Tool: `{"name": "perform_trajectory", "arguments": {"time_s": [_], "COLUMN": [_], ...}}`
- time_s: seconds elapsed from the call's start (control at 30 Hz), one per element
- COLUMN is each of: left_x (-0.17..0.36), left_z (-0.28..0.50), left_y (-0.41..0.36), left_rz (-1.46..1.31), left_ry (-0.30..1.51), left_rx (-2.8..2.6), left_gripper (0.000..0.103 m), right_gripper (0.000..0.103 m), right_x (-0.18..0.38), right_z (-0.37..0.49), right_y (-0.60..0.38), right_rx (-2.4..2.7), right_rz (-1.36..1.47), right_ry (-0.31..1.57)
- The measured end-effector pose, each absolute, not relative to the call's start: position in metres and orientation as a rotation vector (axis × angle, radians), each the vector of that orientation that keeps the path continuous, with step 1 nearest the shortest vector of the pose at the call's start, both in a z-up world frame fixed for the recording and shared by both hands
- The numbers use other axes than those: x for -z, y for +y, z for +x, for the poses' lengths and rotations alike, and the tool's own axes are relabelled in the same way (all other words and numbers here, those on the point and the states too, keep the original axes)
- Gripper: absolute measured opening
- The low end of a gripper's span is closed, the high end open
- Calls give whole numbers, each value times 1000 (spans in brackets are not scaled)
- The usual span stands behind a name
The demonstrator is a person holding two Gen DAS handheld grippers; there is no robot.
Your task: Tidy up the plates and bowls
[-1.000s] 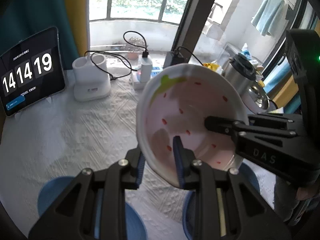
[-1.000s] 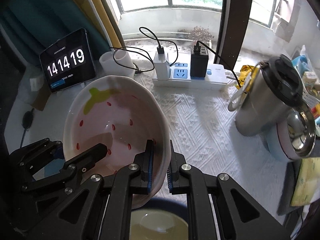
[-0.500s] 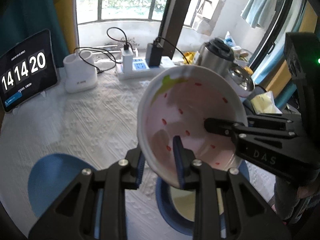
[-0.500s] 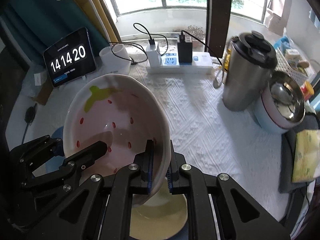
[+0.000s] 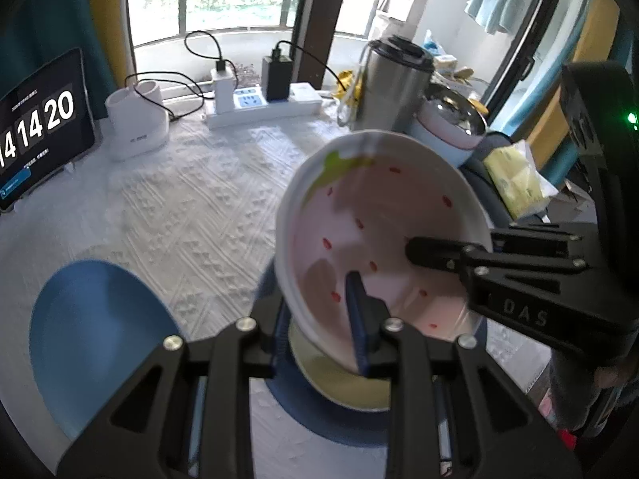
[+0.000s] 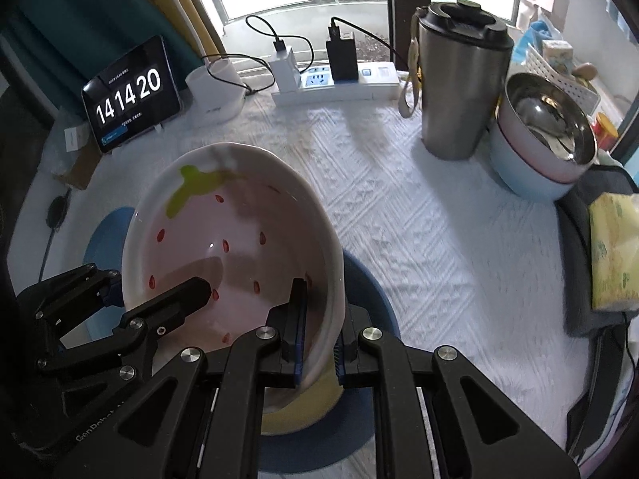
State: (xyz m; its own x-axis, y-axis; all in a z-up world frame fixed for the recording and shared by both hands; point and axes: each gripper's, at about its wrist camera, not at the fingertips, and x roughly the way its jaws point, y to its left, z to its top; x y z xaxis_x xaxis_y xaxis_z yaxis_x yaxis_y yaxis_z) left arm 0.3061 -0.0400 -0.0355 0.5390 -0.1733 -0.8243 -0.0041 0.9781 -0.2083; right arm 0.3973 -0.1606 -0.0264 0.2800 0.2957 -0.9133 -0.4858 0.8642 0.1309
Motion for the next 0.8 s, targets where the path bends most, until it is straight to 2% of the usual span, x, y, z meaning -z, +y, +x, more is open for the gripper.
{"name": "perform_trajectory", "arguments": {"time_s": [0.47,0.8], "left_x": [50,53], "left_z": [281,271], "left_y": [-59,-69], "left_rz": [-90,17], "left_ry": [980,948], "left_rx": [85,85], "left_gripper": [27,29], "right_gripper": [13,14], "right_x": [42,34], "right_z": [376,366], "right_y": [-174,-163], "right_rx": [-550,-527], "right_rz": [-163,-285], "right_ry": [1244,1222]}}
